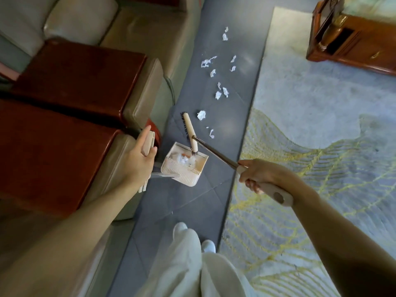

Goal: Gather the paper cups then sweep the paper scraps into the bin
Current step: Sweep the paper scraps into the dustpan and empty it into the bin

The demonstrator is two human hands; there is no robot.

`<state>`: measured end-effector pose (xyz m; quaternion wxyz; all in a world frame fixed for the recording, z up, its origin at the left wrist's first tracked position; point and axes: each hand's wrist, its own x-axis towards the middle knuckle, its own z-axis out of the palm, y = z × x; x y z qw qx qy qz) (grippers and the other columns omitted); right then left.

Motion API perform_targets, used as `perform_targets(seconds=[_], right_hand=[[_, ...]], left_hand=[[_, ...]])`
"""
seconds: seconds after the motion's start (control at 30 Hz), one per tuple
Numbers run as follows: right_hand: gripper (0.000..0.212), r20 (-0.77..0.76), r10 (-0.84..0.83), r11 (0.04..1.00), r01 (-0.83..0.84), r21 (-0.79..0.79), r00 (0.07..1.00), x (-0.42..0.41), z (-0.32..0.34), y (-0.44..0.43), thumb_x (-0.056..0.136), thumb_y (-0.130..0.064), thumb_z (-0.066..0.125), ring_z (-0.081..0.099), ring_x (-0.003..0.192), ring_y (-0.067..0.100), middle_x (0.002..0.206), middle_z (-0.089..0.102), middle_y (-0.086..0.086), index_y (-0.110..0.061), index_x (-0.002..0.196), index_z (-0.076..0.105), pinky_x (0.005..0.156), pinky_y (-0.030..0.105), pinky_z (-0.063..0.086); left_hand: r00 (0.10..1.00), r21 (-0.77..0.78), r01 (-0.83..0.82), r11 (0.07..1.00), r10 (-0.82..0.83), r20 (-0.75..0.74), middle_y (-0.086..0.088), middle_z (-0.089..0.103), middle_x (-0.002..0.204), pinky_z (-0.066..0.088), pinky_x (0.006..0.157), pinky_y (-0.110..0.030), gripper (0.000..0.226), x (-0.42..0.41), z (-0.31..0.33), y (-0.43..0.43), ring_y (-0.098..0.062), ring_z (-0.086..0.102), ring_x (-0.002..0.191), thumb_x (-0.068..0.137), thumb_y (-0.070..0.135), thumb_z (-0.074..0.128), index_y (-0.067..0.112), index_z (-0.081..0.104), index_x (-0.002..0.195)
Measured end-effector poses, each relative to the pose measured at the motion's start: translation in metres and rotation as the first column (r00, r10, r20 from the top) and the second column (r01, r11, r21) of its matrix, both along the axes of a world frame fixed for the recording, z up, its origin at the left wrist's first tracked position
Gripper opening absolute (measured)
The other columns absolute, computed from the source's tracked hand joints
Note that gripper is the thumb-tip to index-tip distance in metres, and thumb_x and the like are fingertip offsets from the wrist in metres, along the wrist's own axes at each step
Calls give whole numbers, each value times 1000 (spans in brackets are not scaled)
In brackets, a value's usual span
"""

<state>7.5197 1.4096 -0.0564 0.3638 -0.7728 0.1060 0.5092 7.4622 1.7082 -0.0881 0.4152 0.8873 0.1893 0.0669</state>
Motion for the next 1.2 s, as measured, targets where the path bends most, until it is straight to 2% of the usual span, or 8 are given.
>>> perform_targets(seconds=[0.37, 0.5, 0.63, 0.8, 0.9, 1.03, 1.1, 1.2], right_hand=[[58, 194, 17, 992, 8, -124, 981, 173, -14, 3, 85, 1, 49, 52, 39, 13, 62, 52, 4, -4, 141, 37, 41, 21, 42], [49, 207, 84, 976, -39, -215, 975, 227, -33, 8, 87, 1, 46, 56, 42, 13, 65, 49, 1, -6, 136, 46, 36, 17, 38], [21, 221, 229, 940, -156, -305, 948, 284, -50, 6, 82, 4, 42, 52, 35, 16, 46, 54, 4, -6, 100, 48, 36, 20, 37], [37, 184, 368, 893, -292, -342, 911, 337, -72, -6, 83, 4, 39, 49, 37, 16, 58, 51, 9, -7, 116, 53, 31, 17, 31], [49, 105, 474, 853, -426, -302, 874, 347, -75, -6, 85, 2, 43, 50, 36, 12, 62, 52, 6, -10, 132, 46, 28, 11, 29], [21, -39, 605, 765, -594, -250, 796, 326, -66, -6, 77, -6, 54, 53, 47, 11, 57, 54, -2, -19, 94, 51, 29, 9, 29], [26, -96, 601, 771, -607, -192, 794, 315, -53, -11, 75, -5, 53, 52, 39, 11, 48, 56, -3, -10, 100, 56, 34, 12, 34], [42, -103, 554, 812, -563, -155, 826, 317, -29, -20, 76, -3, 51, 48, 38, 12, 43, 51, -2, 1, 118, 55, 41, 21, 39]], left_hand=[[992, -70, 129, 989, -130, -1, -2, 54, 139, 43, 103, -44, 58, 175, -17, 2, -33, 56, 118, 92, 6, 59, 25, 43, 144], [984, -65, 166, 984, -169, -49, 9, 53, 137, 36, 104, -22, 61, 214, -27, 0, -16, 50, 127, 91, 10, 61, 33, 41, 144], [995, -52, 83, 995, -86, -51, -1, 55, 137, 35, 103, -24, 59, 240, -35, -14, -28, 53, 123, 90, 6, 63, 25, 45, 143], [999, 9, -17, 1000, 17, -50, -11, 70, 108, 45, 75, -28, 57, 271, -36, -28, -12, 62, 70, 89, 7, 63, 26, 48, 141], [994, 2, -86, 996, 86, -72, -1, 67, 119, 40, 78, -19, 57, 290, -38, -28, -25, 62, 86, 90, 11, 62, 33, 46, 141], [997, -9, -28, 1000, 27, -66, 3, 64, 126, 42, 86, -16, 57, 311, -46, -46, -18, 64, 95, 92, 13, 61, 34, 44, 142], [999, -26, -19, 999, 18, -46, 7, 57, 134, 34, 91, -6, 57, 321, -49, -45, -13, 56, 115, 92, 13, 61, 35, 44, 142], [999, -69, -9, 998, 6, -47, -8, 60, 131, 44, 98, -31, 57, 324, -51, -33, -27, 58, 116, 92, 13, 60, 34, 43, 142]])
